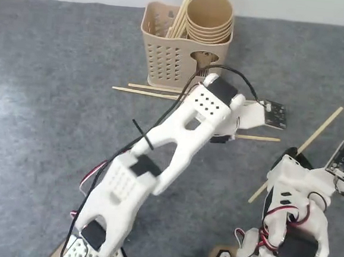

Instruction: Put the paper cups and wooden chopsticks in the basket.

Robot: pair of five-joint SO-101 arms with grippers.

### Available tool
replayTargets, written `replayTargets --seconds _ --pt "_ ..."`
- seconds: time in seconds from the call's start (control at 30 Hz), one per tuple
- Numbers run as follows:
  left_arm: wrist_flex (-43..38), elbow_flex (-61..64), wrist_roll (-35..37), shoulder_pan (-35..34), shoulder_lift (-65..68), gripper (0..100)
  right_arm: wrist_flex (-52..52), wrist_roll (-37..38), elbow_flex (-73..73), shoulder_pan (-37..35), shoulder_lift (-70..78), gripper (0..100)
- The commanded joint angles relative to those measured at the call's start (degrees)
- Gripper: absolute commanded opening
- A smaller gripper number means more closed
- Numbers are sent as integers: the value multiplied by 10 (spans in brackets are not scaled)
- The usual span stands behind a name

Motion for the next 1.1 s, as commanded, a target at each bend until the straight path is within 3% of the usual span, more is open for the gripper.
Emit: replayTargets --seconds 0.0,0.2,0.3,0.6,0.9,1.07 --pt "18 46 7 11 -132 12 -14 -9 -5 1 -3 8" --pt "17 87 11 7 -238 12 -14 -14 -5 1 -3 8" --pt "-22 86 57 -11 -284 12 -14 -14 -5 1 -3 8" --pt "-248 88 179 -109 -411 12 -9 -14 -5 1 -3 8" --pt "-483 95 295 -215 -423 12 -11 -13 -5 1 -3 8" --pt "-680 182 324 -238 -388 12 -11 -11 -5 1 -3 8"
